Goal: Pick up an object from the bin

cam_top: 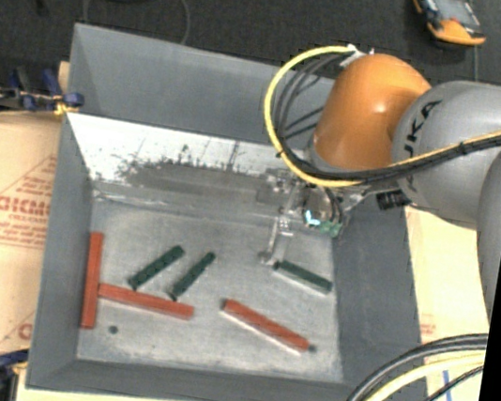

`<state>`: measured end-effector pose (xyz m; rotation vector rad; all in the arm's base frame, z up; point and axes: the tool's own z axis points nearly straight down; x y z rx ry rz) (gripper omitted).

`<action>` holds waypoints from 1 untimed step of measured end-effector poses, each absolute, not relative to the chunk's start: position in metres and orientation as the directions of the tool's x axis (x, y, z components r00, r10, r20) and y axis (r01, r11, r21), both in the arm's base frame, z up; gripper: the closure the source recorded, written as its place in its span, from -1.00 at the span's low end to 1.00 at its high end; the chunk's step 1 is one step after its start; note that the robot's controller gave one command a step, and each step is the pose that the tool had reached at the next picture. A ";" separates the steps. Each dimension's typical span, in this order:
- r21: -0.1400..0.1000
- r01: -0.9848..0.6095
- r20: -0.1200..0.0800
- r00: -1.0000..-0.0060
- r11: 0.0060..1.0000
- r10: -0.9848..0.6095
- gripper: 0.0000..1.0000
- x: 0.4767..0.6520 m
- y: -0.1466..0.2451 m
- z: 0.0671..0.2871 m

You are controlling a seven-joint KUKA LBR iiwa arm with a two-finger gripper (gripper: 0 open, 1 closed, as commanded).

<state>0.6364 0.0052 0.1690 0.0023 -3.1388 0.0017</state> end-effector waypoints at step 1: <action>0.000 -0.302 0.001 -0.953 0.953 -0.302 -1.00 0.588 0.015 0.134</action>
Offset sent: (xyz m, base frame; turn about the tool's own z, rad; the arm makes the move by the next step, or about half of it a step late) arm -0.0484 0.0103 -0.0340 -0.3062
